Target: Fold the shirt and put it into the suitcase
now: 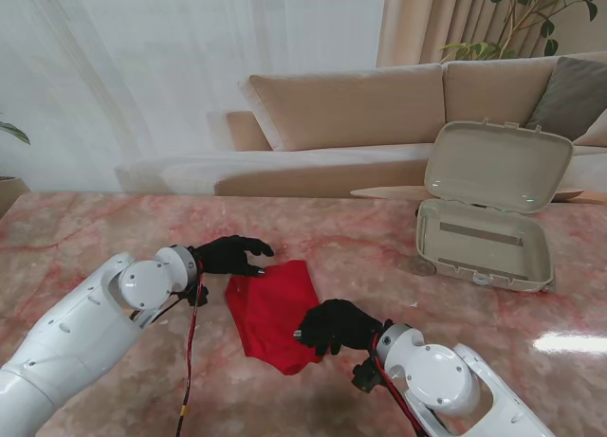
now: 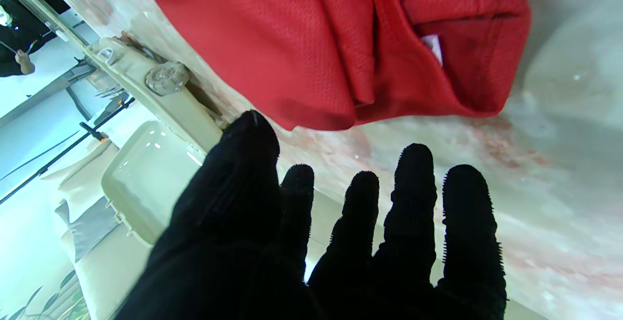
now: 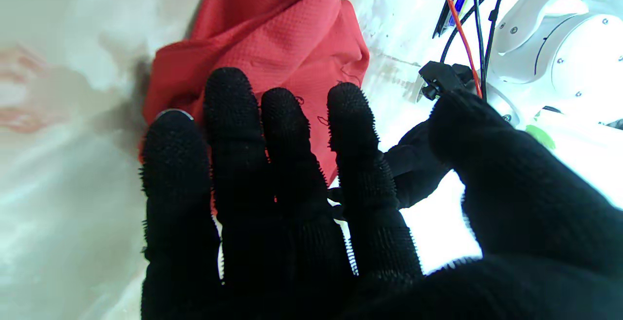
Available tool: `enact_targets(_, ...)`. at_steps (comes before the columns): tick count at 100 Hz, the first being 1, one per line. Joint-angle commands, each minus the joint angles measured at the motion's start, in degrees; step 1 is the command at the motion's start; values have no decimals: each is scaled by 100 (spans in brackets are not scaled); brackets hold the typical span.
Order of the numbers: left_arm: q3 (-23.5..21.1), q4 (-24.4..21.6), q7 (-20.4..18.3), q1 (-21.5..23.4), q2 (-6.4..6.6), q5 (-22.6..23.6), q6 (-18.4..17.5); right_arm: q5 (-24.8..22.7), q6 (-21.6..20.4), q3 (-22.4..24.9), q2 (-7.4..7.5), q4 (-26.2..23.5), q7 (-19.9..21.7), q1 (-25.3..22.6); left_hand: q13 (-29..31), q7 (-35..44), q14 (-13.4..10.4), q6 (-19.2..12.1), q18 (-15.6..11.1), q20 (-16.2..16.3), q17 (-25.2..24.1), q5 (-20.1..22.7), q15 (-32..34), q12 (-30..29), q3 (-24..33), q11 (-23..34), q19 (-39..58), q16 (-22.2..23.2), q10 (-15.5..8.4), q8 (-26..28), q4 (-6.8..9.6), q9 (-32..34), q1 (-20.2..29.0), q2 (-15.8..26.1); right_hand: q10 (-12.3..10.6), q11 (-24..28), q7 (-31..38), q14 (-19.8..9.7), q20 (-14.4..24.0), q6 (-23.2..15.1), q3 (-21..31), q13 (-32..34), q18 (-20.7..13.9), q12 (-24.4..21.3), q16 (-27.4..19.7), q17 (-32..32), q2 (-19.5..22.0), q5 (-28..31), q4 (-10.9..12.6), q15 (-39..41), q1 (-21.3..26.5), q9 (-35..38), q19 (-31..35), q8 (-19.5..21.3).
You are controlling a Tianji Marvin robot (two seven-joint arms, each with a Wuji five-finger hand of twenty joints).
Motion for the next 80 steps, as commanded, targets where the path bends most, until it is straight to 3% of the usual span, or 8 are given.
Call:
enact_targets(1, 73, 99, -82, -28, -33, -36, -33, 48, 82, -21, 13, 125, 116, -43, -66, -70, 142, -26, 83, -5, -99, 64, -77, -63, -168, 44, -4, -67, -35, -7, 115, 42, 240, 236, 45, 184, -28, 61, 109, -96, -96, 312, 65, 67, 70, 68, 50, 129, 22, 32, -225, 128, 193, 88)
enact_targets(17, 235, 271, -245, -99, -12, -130, -112, 93, 195, -77, -8, 240, 86, 34, -62, -81, 145, -31, 78, -5, -107, 62, -74, -72, -221, 17, -7, -65, -38, 5, 122, 72, 259, 259, 66, 223, -17, 198, -155, -77, -68, 91, 206, 65, -226, -28, 56, 213, 32, -447, -274, 207, -237, 124)
enact_targets(31, 166, 143, -438, 36, 68, -74, -83, 151, 328, -135, -35, 353, 49, 144, -72, -79, 151, 2, 74, -2, -115, 84, -76, -65, -274, 6, -5, -65, -32, 17, 123, 99, 259, 307, 67, 206, -29, 283, -261, -60, -70, -126, 267, 60, -318, -236, 67, 217, 33, -626, -271, 198, -445, 134)
enact_targets(61, -552, -817, -1076, 934, 307, 167, 474, 107, 561, -188, -47, 546, 86, 406, -31, -129, 219, 121, 77, 24, -96, 179, -26, -47, -473, -31, 46, -34, 27, 23, 121, 170, 270, 442, 28, 102, -109, 251, -355, -48, -132, -486, 162, 36, -417, -623, 118, 131, 44, -883, -222, 81, -676, 137)
enact_targets(80, -934, -1426, -1301, 1548, 385, 244, 785, 56, 675, -164, -34, 660, 184, 577, -58, -215, 243, 168, 67, 23, -116, 226, -19, -42, -661, -73, 36, -23, 73, 18, 124, 175, 289, 552, 0, 60, -134, 55, -359, -42, -169, -691, -4, 39, -430, -858, 116, 63, 40, -991, -157, -24, -768, 137)
